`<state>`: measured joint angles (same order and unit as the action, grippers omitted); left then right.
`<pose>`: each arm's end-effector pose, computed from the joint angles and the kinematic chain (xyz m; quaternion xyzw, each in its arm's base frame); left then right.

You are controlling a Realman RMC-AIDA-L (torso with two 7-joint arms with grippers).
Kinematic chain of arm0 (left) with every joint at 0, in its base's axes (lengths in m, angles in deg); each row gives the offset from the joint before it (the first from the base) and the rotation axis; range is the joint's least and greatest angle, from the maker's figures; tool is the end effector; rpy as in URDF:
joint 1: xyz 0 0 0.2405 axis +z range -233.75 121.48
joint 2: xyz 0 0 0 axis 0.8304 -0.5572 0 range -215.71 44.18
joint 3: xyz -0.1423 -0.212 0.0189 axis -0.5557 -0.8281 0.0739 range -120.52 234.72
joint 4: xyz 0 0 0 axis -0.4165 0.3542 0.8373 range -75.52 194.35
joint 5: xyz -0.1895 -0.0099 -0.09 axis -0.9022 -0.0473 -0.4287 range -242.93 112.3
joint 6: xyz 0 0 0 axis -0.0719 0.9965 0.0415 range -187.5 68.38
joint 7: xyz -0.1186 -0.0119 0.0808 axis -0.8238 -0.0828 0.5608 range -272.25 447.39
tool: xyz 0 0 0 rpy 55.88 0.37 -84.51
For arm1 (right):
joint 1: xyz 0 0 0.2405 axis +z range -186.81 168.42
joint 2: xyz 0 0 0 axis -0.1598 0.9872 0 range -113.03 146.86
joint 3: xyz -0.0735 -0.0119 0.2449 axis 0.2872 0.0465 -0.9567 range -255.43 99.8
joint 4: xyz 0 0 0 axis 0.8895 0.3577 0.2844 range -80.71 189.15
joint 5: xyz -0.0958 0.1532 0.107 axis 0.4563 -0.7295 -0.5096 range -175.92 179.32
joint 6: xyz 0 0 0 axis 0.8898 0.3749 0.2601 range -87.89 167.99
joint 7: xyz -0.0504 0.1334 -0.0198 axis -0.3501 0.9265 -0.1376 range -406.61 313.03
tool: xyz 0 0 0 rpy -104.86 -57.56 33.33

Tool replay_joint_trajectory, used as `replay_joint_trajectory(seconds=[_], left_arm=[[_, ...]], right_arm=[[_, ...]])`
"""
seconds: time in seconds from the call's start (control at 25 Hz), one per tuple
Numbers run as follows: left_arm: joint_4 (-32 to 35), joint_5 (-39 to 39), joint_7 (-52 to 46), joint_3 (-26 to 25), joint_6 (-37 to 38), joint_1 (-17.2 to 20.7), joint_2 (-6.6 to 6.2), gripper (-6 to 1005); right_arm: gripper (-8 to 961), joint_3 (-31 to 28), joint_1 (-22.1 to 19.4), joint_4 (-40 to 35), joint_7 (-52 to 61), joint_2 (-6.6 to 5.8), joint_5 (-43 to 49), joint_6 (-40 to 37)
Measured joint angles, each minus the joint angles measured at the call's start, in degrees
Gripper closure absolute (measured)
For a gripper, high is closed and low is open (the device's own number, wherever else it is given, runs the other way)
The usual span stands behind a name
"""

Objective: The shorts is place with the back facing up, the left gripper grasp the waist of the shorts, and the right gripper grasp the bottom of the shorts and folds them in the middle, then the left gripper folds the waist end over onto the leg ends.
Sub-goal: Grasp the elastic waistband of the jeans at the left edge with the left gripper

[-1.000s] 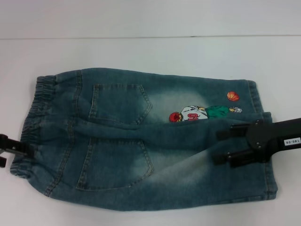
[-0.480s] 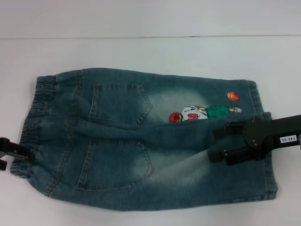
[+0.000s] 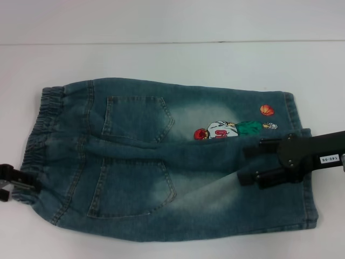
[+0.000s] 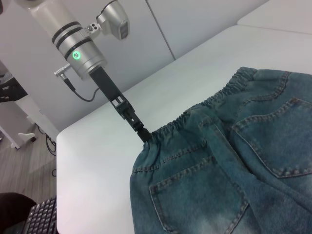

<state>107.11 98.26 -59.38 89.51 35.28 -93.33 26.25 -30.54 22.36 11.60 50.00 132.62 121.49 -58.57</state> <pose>-0.3315 0.3308 0.0783 -0.7067 -0.6845 0.0953 0.1513 0.2522 0.3184 0.0130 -0.9462 0.2800 0.1621 0.0032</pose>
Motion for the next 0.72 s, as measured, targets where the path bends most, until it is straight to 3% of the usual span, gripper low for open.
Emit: replay_joint_trajectory(seconds=[0.72], left_arm=[[-0.41,-0.48,0.76,0.21,0.10,-1.72,0.85,67]], right_arm=[[29,0.00,-0.18,0.00,-0.03,0.04,0.00,0.48]])
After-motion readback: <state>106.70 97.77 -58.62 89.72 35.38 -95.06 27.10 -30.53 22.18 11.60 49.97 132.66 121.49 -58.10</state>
